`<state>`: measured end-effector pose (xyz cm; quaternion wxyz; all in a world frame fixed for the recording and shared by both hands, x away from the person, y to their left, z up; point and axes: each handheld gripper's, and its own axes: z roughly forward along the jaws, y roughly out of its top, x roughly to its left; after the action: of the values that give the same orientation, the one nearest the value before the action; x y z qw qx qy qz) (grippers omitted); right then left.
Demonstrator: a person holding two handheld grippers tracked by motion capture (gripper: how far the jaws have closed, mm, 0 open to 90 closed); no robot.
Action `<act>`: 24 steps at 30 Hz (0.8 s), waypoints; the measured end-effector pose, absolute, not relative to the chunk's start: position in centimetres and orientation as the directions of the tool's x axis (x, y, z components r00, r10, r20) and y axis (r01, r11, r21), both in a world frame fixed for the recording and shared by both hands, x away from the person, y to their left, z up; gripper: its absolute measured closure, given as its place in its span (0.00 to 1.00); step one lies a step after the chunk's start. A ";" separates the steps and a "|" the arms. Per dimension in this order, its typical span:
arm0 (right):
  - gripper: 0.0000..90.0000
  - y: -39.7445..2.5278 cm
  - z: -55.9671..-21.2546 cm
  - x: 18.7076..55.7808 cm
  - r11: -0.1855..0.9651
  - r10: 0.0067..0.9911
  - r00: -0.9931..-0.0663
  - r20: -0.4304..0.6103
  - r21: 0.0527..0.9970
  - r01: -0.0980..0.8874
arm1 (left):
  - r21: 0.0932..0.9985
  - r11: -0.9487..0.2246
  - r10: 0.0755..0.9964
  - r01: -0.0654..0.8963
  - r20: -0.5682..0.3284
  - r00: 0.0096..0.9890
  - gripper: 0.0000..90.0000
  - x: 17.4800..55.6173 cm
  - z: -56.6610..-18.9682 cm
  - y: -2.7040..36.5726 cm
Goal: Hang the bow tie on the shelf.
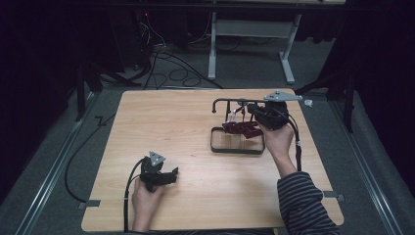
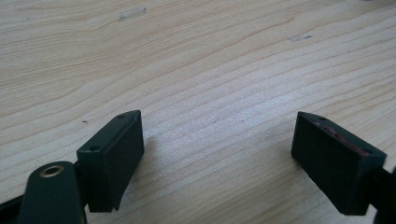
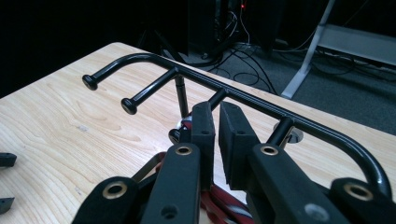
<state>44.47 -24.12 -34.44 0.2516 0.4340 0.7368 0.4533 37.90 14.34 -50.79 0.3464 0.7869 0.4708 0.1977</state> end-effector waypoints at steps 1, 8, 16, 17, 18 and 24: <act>0.96 -24.1 -34.4 44.4 0.212 0.868 -0.497 0.022 0.887 0.410 | 0.731 -0.317 0.878 0.604 -0.015 0.479 0.19 37.9 -50.8 14.3; 0.95 -24.7 -34.1 43.5 0.224 0.862 -0.506 0.009 0.890 0.397 | 0.731 -0.317 0.878 0.604 -0.015 0.479 0.19 37.9 -50.8 14.3; 0.95 -25.9 -34.0 42.6 0.219 0.863 -0.505 0.012 0.892 0.395 | 0.731 -0.317 0.878 0.604 -0.015 0.479 0.19 37.9 -50.8 14.3; 0.94 -25.9 -34.0 42.6 0.218 0.862 -0.506 0.013 0.893 0.393 | 0.731 -0.317 0.878 0.604 -0.015 0.479 0.19 37.9 -50.8 14.3; 0.94 -26.1 -34.0 42.6 0.215 0.864 -0.504 0.016 0.892 0.397 | 0.731 -0.317 0.878 0.604 -0.015 0.478 0.19 37.9 -50.8 14.3; 0.93 -26.7 -34.3 42.3 0.203 0.866 -0.500 0.031 0.891 0.406 | 0.732 -0.316 0.878 0.604 -0.016 0.479 0.19 37.9 -50.8 14.4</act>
<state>42.29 -26.70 -34.27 0.2501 0.4331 0.7340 0.4595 37.90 14.35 -50.79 0.3467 0.7869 0.4707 0.1974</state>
